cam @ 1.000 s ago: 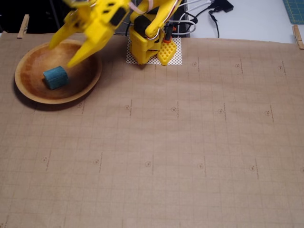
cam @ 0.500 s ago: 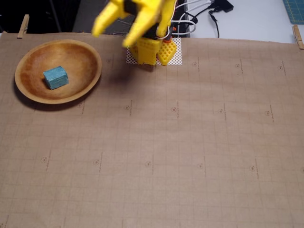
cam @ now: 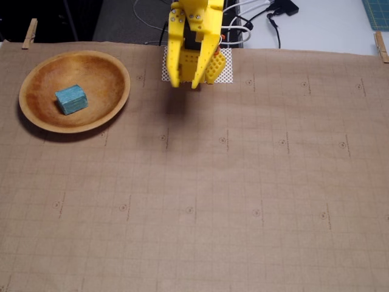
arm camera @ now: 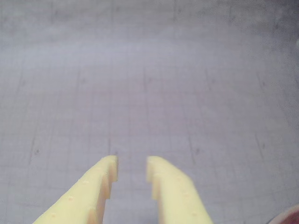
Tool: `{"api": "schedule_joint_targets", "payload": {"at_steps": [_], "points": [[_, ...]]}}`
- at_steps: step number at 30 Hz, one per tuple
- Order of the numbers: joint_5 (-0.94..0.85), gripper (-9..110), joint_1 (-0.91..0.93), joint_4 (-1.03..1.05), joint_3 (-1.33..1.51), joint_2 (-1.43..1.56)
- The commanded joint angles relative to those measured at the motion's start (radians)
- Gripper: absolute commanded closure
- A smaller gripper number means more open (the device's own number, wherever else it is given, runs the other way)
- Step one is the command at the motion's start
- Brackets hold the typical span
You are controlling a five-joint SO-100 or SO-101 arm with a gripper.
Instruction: Grasp a blue block and put it in the bowl.
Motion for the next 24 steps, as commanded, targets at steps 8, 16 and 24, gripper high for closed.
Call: {"api": "schedule_joint_targets", "payload": {"at_steps": [8,16,24], "points": [[-0.005,103,-0.009,0.23,0.038,0.002],[-0.015,103,-0.011,0.23,0.268,0.164],[-0.064,103,-0.011,0.23,0.457,0.316]]}}
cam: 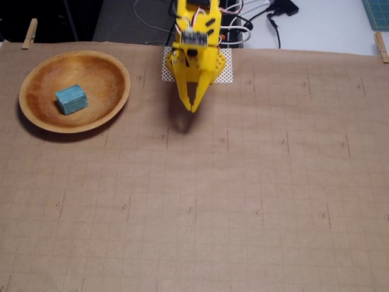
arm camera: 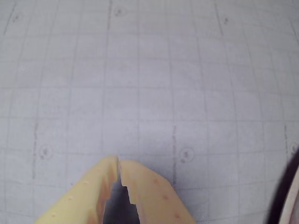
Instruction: Grasp a blue block and put it in the bowl.
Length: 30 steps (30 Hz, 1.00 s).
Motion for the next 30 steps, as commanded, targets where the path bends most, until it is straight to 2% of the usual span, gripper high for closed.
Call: {"api": "schedule_joint_targets", "payload": {"at_steps": [1,13,30], "points": [[-0.008,103,-0.011,0.006,0.003,0.018],[0.021,103,-0.031,-0.046,0.224,0.017],[0.054,103,-0.057,-0.049,0.219,0.011]]}}
